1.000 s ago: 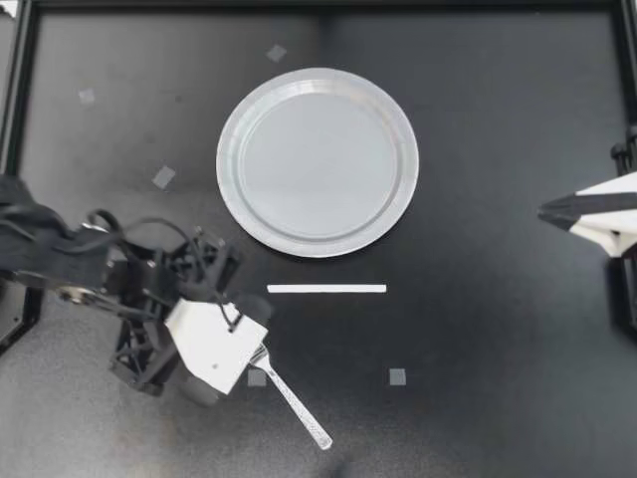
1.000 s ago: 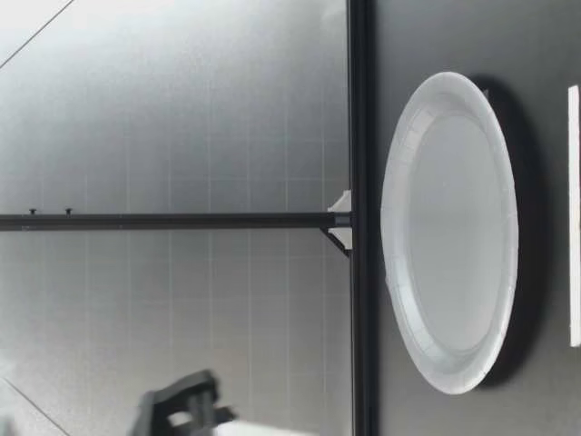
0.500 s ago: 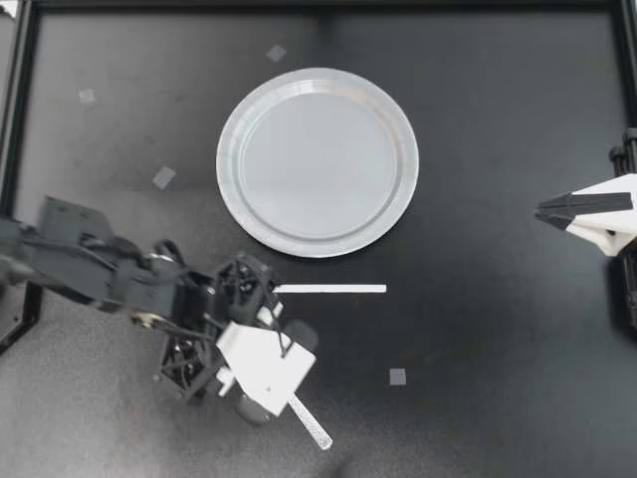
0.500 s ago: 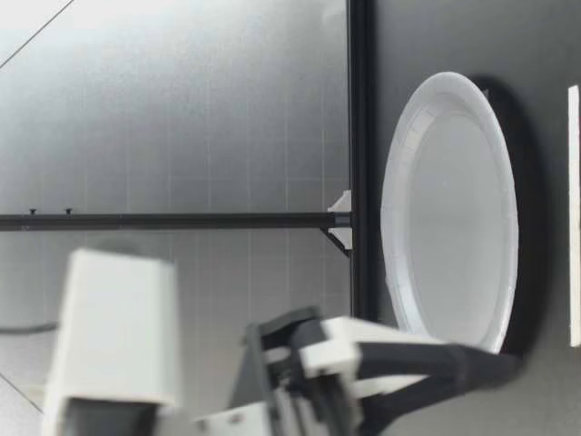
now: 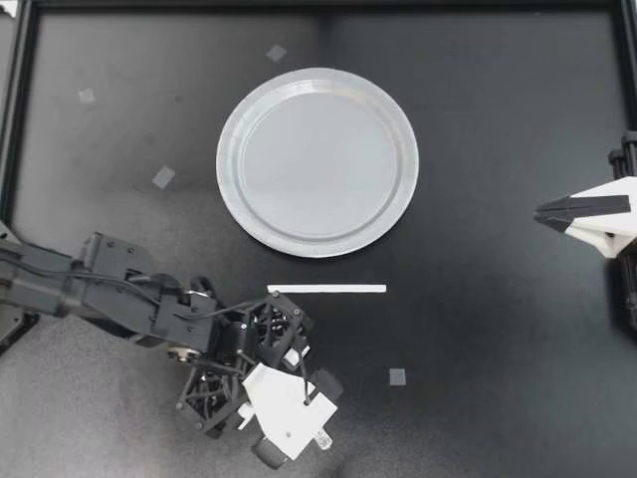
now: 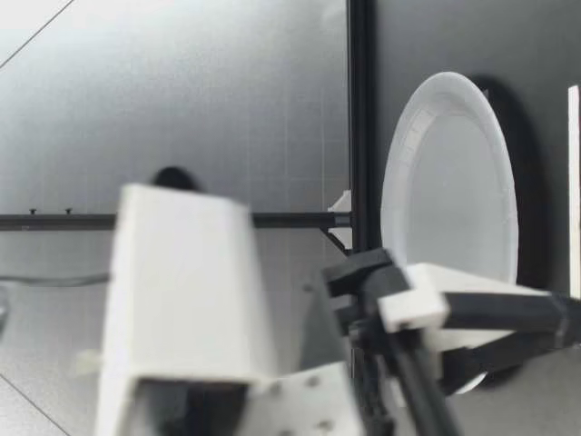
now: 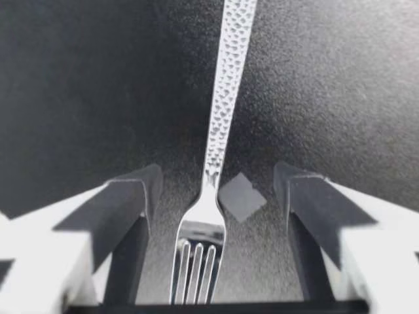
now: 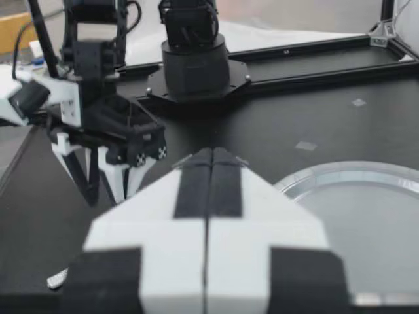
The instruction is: Pick up the fork and place it on the plate.
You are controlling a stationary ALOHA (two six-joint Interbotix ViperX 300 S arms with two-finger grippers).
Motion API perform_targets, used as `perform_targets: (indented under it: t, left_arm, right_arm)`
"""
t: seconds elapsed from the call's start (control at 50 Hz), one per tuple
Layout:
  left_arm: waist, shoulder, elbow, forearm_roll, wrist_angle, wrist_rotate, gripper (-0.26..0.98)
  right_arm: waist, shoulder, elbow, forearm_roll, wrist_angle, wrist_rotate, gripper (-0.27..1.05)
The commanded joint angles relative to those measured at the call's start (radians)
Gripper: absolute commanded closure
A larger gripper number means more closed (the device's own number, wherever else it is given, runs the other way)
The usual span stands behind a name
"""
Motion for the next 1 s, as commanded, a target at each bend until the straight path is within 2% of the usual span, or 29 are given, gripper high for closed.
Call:
perform_targets:
  t: [0.0,0.56,0.86,0.98]
  left_arm:
    - [-0.005,-0.003,-0.015,-0.003,-0.017,0.003,0.16]
    - [-0.005,0.003,0.081,0.006,-0.166,0.003,0.17]
    - [-0.003,0.009,0.094,0.018,-0.187,0.003,0.18]
    - [-0.003,0.009,0.1,0.021,-0.189,0.003,0.22]
  right_arm:
    - [-0.005,-0.003,-0.008,0.003,-0.003,0.002,0.84]
    - [-0.005,-0.04,0.012,0.003,-0.002,0.04,0.84]
    - [-0.005,-0.04,0.012,0.003,0.005,0.055,0.84]
    - [-0.005,-0.038,0.015,0.003,0.006,0.057,0.84]
